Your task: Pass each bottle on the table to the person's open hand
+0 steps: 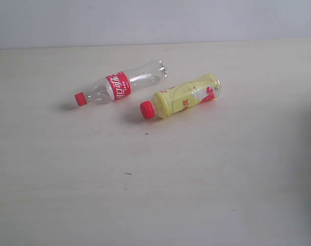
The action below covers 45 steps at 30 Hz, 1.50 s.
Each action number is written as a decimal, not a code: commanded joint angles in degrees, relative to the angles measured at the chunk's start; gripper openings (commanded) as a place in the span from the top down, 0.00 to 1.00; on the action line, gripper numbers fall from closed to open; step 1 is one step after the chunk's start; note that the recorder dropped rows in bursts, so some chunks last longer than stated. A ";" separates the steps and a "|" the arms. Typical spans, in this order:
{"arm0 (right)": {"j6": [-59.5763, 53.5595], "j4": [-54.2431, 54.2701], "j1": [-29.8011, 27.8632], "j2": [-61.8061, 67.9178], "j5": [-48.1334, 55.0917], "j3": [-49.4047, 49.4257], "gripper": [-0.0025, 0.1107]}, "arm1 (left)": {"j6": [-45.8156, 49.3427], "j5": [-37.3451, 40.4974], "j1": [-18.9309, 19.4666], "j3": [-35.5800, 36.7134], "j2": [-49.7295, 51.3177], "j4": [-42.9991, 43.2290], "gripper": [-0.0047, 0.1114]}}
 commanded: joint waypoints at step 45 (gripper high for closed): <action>0.36 -8.83 0.22 -0.13 -1.59 5.23 0.96 | -0.08 0.05 -0.17 0.03 -0.38 0.06 0.96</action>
